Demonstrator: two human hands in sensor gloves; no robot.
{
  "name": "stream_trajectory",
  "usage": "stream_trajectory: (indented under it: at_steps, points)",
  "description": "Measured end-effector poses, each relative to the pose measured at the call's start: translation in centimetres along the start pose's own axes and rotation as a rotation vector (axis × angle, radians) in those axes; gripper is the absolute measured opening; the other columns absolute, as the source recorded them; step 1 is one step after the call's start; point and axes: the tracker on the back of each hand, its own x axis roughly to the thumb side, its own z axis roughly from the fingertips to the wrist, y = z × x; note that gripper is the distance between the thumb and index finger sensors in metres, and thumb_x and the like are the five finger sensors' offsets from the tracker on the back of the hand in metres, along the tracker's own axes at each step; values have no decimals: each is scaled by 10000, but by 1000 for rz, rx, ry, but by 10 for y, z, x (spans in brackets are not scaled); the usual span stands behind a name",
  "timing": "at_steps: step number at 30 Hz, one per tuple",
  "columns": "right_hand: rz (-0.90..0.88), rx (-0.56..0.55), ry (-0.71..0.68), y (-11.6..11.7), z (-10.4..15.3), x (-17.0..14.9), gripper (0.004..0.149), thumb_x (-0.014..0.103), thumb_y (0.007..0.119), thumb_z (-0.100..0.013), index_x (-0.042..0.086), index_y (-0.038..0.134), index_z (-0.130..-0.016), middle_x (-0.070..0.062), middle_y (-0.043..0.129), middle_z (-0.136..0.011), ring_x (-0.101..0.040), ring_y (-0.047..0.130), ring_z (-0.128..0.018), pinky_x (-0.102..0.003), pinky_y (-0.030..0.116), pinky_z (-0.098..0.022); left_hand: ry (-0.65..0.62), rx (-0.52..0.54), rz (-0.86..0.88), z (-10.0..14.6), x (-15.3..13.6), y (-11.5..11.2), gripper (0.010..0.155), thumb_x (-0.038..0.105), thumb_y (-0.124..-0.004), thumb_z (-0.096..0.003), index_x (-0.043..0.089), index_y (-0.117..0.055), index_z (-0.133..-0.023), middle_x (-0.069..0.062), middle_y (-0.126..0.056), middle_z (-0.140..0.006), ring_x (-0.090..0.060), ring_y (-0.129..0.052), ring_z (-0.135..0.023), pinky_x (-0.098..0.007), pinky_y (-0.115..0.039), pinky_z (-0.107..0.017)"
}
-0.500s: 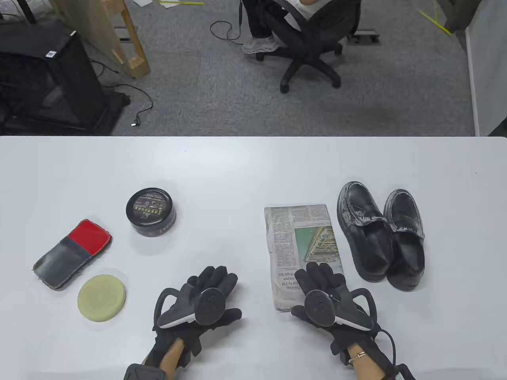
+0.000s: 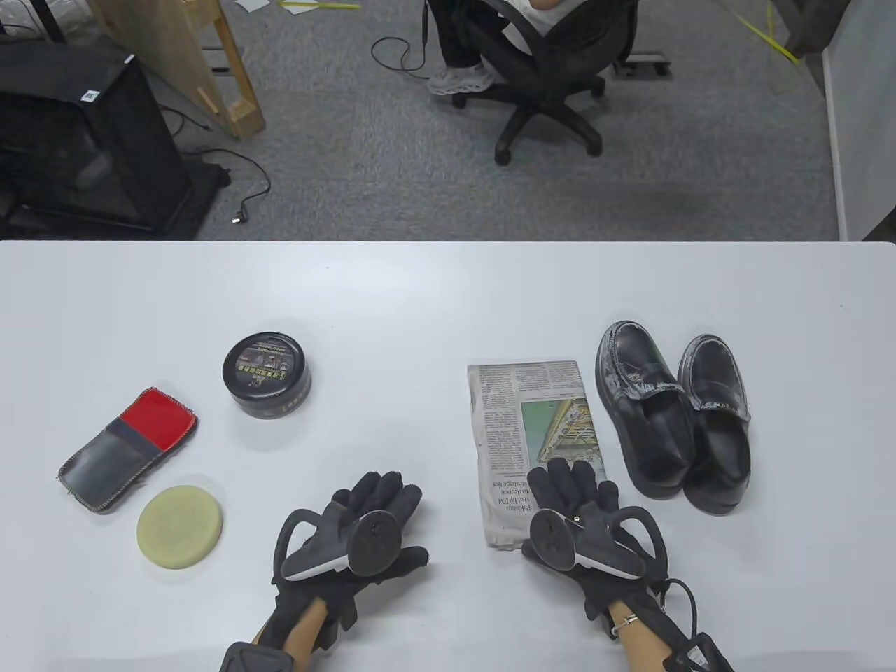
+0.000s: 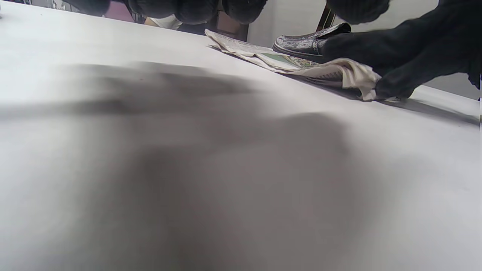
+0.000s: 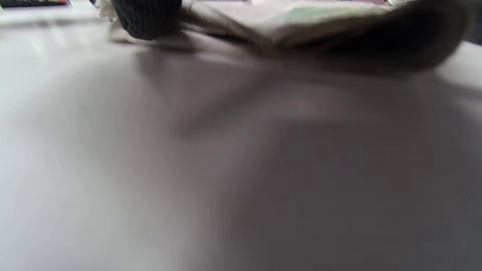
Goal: Dip and apply leather care cream with polishing sponge on shoes
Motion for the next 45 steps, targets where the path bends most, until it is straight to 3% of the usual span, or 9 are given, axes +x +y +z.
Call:
stream_trajectory:
  at_steps: [4, 7, 16, 21, 28, 34, 36, 40, 45]
  points:
    - [-58, 69, -29, -2, -3, -2, 824, 601, 586, -528, 212, 269, -1181, -206, 281, -1227, -580, 357, -1074, -706, 503, -692, -10, 4, -10, 0, 3, 1, 853, 636, -578, -547, 165, -333, -1214, -243, -319, -1278, -501, -351, -1118, -707, -408, -758]
    - [-57, 171, -62, -3, -2, 2, 948, 655, 590, -511, 144, 182, -1197, -281, 164, -1216, -640, 263, -1055, -736, 467, -683, -12, -8, -14, -2, 4, -1, 846, 629, -580, -549, 164, -338, -1214, -242, -322, -1277, -499, -353, -1118, -706, -410, -758]
    - [195, -112, 20, -10, -1, 20, 501, 423, 611, -595, 274, 518, -1064, -101, 607, -1117, -438, 748, -959, -453, 790, -646, 19, -1, -15, -4, 4, 0, 809, 600, -588, -561, 164, -375, -1209, -245, -361, -1270, -500, -398, -1109, -696, -441, -755]
    - [-54, -242, 83, -28, 2, -1, 449, 394, 621, -600, 233, 640, -1018, -54, 785, -1006, -311, 879, -862, -359, 849, -559, 64, 53, 88, -6, 0, 12, 781, 590, -579, -576, 144, -435, -1201, -266, -464, -1248, -510, -508, -1080, -683, -518, -734]
    - [-418, -616, 9, -83, 30, -1, 459, 388, 611, -614, 231, 594, -1046, -46, 772, -1013, -288, 879, -865, -349, 845, -566, 15, 95, 521, -15, -4, 36, 905, 619, -452, -614, -63, -346, -1198, -429, -528, -1168, -594, -658, -974, -677, -655, -655]
    - [-573, -548, -320, -98, 26, 40, 457, 391, 619, -608, 380, 504, -1050, 45, 682, -1096, -313, 751, -998, -435, 766, -676, -319, 181, 1351, -22, 1, 34, 1050, 684, -327, -611, -180, -34, -1130, -531, -296, -1158, -667, -534, -987, -704, -618, -660]
    - [-596, -460, -380, -90, 23, 51, 456, 369, 652, -598, 395, 521, -1035, 13, 616, -1136, -334, 690, -1035, -491, 727, -696, -395, 164, 1491, -21, 1, 30, 1064, 697, -311, -607, -172, 32, -1114, -538, -218, -1150, -666, -467, -1011, -709, -580, -686]
    - [-541, -355, -463, -77, 25, 56, 584, 490, 691, -549, 372, 474, -1078, -65, 365, -1219, -412, 483, -1109, -607, 602, -728, -398, 128, 1414, -13, 1, 22, 860, 578, -370, -689, -43, -29, -1177, -459, -276, -1194, -636, -507, -1014, -658, -629, -701]
    - [-844, -252, -604, -69, 29, 49, 940, 655, 494, -562, 48, 219, -1225, -259, 258, -1242, -618, 318, -1078, -722, 449, -715, -366, 128, 1327, -16, 11, 23, 819, 523, -464, -699, -3, -63, -1182, -418, -295, -1200, -594, -498, -1032, -642, -609, -720]
